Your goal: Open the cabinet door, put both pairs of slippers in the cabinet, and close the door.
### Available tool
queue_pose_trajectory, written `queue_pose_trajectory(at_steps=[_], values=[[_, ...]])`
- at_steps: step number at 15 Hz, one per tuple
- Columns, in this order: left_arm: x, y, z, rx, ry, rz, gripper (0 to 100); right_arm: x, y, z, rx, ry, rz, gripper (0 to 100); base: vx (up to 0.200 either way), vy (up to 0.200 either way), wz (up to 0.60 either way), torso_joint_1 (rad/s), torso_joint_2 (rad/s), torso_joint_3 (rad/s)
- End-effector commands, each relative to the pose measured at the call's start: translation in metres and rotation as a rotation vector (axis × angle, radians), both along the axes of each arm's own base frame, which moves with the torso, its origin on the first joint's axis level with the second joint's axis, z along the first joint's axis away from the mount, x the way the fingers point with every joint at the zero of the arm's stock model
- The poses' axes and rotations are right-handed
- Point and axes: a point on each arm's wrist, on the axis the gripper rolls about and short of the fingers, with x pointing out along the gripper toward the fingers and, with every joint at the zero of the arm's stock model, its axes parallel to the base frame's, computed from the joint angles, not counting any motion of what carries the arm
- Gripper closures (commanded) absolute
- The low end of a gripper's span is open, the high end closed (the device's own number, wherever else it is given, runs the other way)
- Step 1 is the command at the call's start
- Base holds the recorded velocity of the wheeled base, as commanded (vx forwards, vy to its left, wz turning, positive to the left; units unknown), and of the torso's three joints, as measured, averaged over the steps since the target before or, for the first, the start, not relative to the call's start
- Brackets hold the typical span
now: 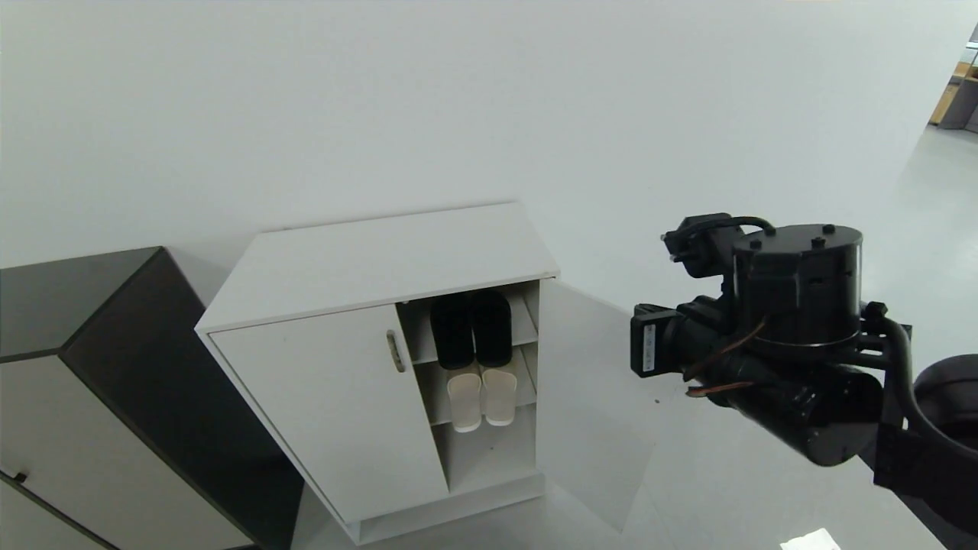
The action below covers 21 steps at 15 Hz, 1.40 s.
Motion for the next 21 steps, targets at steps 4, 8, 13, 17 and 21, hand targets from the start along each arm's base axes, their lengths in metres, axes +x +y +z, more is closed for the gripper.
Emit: queue_pose_trajectory(at_steps=[4,8,13,17,21], values=[[0.0,0.0,0.0,-0.001,-0.001,0.001,100,0.06,-0.047,-0.019,0.029,0.063,-0.048,100,-0.2,0.0,0.0,0.011,0.0,-0.001],[0.0,0.0,0.0,-0.001,0.001,0.001,100,0.112,-0.054,-0.05,0.068,-0.022,-0.132,100,-0.05,0.0,0.0,-0.003,0.0,-0.001],[0.0,0.0,0.0,-0.001,0.001,0.001,100,0.157,-0.061,-0.07,0.06,-0.038,-0.192,100,0.0,0.0,0.0,0.0,0.0,0.0],[0.0,0.0,0.0,-0.001,-0.001,0.001,100,0.179,-0.07,-0.086,0.053,-0.026,-0.229,100,0.0,0.0,0.0,0.0,0.0,0.0],[0.0,0.0,0.0,-0.001,0.001,0.001,100,0.183,-0.07,-0.092,0.047,-0.013,-0.233,100,0.0,0.0,0.0,0.0,0.0,0.0]])
